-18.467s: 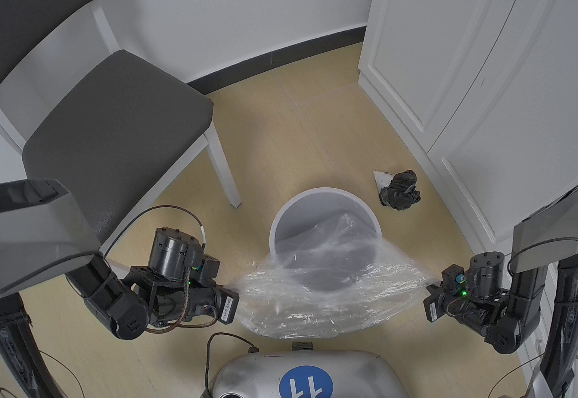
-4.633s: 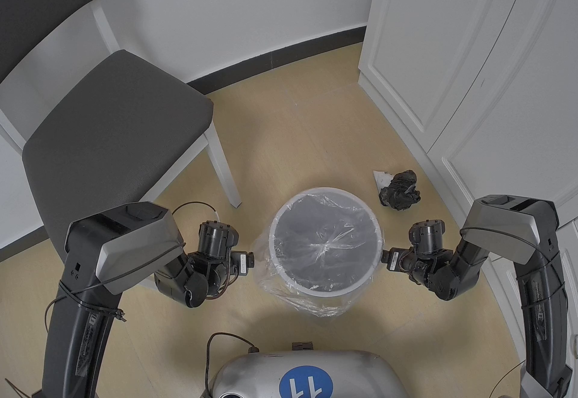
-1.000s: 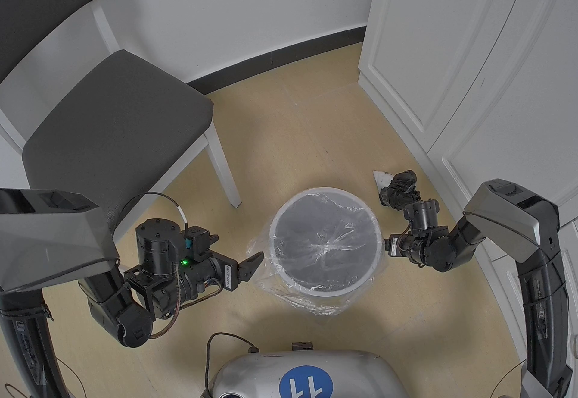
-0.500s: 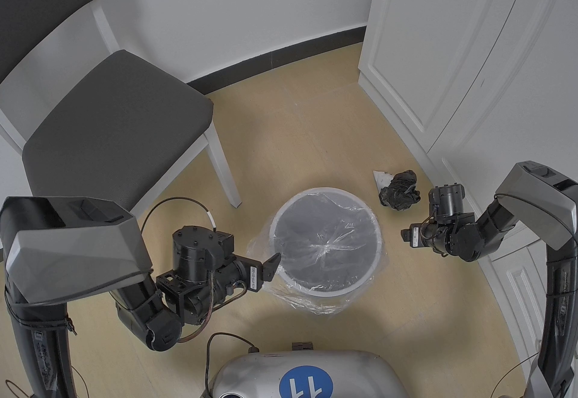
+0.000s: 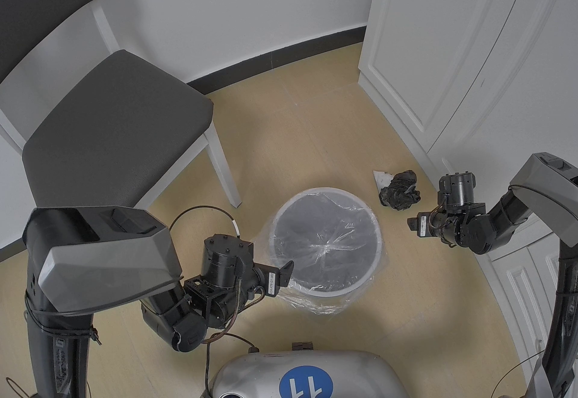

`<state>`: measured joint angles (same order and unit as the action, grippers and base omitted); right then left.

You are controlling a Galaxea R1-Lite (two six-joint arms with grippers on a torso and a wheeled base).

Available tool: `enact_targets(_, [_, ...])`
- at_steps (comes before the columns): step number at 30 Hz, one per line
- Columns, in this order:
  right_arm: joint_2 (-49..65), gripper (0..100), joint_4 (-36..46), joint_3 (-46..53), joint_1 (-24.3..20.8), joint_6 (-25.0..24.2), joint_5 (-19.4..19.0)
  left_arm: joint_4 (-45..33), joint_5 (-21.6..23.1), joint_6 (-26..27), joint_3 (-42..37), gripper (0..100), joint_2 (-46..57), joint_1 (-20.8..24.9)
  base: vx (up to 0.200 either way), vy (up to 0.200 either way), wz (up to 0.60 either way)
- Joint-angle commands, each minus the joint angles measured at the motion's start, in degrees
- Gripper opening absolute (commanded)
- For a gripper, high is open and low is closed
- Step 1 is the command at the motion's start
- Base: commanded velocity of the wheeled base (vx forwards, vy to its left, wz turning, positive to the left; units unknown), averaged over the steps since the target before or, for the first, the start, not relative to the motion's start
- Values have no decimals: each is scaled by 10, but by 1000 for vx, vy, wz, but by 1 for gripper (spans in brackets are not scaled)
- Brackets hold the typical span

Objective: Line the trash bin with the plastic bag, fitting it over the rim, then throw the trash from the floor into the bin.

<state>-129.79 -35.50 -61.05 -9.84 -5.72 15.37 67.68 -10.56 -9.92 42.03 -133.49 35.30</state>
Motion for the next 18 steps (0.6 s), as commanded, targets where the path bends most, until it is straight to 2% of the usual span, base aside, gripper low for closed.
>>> enact_targets(1, [9, 100, -1, 3, -4, 1, 0, 0, -1, -7, 10, 100, -21, 4, 0, 0, 0])
enact_targets(6, [18, 100, -2, 10, -9, 1, 0, 0, -25, -8, 23, 100, -46, 8, 0, 0, 0])
enact_targets(13, [35, 100, -2, 18, -11, 1, 1, -1, -26, -7, 18, 100, -49, 8, 0, 0, 0])
enact_targets(18, [66, 100, -31, 46, -26, 3, 1, -1, -26, -5, 7, 100, -43, 8, 0, 0, 0])
